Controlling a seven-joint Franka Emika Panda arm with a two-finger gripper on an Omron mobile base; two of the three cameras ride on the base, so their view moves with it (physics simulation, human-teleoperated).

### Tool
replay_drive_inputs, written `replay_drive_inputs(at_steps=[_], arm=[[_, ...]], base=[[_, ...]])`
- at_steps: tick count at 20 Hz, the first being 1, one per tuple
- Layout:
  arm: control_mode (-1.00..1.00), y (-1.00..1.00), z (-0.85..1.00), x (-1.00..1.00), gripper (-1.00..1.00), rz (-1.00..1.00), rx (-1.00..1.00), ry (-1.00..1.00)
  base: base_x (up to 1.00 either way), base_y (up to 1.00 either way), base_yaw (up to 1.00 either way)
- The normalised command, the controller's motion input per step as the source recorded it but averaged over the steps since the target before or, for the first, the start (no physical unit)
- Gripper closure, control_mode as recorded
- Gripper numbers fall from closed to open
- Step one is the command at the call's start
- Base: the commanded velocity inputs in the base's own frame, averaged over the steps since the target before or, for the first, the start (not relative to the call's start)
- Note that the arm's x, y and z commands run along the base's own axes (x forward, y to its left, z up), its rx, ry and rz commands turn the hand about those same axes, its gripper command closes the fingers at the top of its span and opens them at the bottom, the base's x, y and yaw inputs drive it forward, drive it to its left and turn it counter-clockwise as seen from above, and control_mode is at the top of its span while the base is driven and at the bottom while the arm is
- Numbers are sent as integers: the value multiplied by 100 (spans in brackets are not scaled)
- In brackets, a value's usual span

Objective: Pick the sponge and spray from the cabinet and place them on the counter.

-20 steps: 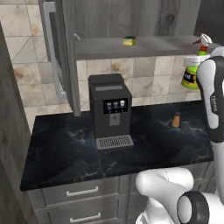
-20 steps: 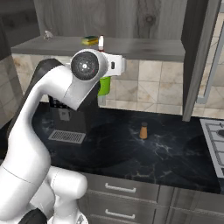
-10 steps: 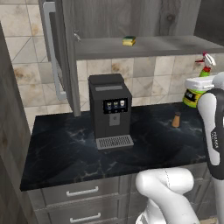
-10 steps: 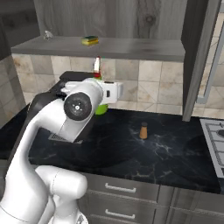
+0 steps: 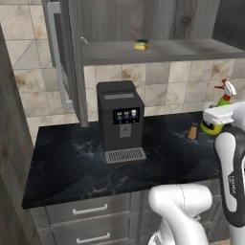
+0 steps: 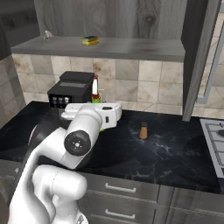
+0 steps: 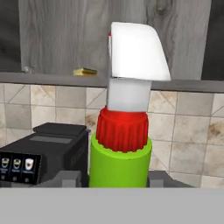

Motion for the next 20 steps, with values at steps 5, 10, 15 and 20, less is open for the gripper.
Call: replay_drive_inputs(at_steps=[5, 10, 15, 20], arm=[[-100, 0, -48, -1, 100, 0, -2, -3], [-100, 0, -47, 1, 100, 0, 0, 0], [-100, 9, -74, 9, 100, 0, -3, 0], [-100, 17, -78, 21, 100, 0, -4, 0]], base=[[0, 0, 0], [0, 0, 0], [0, 0, 0], [0, 0, 0]])
